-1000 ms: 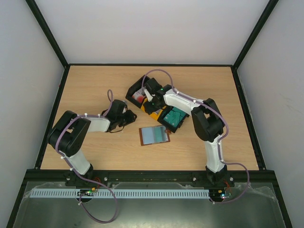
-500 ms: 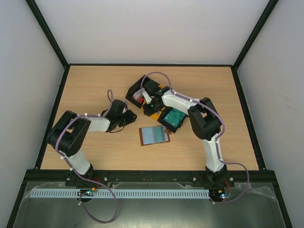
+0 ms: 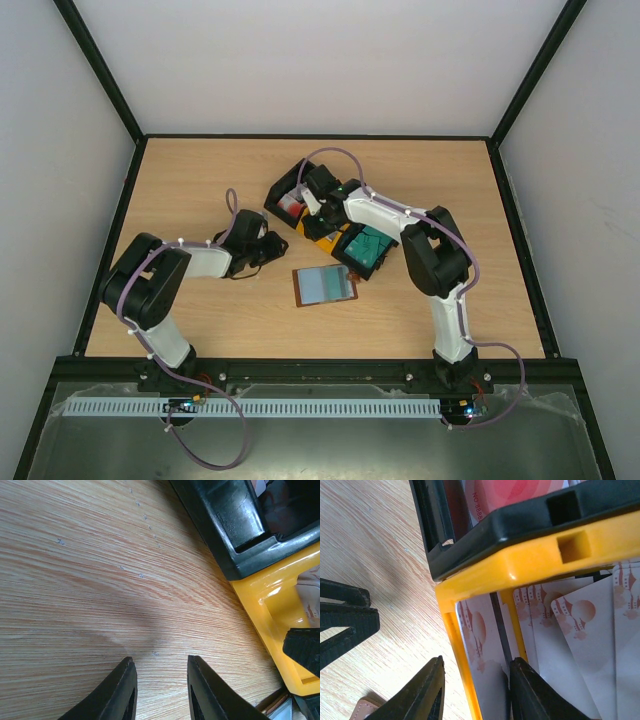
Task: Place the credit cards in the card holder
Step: Pick up the credit card from the storage box.
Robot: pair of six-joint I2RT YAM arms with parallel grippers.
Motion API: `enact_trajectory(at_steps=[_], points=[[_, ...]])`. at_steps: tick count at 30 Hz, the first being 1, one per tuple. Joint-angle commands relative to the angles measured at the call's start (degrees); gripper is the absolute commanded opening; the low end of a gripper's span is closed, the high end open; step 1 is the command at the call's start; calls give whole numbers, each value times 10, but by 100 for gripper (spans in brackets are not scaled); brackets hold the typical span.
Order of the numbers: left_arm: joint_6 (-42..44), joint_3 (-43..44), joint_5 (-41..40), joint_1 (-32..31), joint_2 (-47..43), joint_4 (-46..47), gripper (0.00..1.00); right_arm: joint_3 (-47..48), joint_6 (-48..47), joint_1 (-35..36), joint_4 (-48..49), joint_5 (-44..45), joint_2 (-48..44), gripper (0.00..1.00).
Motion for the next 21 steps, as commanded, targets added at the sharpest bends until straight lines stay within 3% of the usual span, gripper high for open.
enact_trajectory(at_steps=[1,13,21], points=[[3,-16,-7,1,31,-58,31,6,5,3,-22,-3,-23,33],[5,-16,-4,0,34,-56,31,-7,9,3,-16,-6,-41,30],[5,-19,-4,0,34,-55,31,-22,15,3,-11,-1,-46,19]])
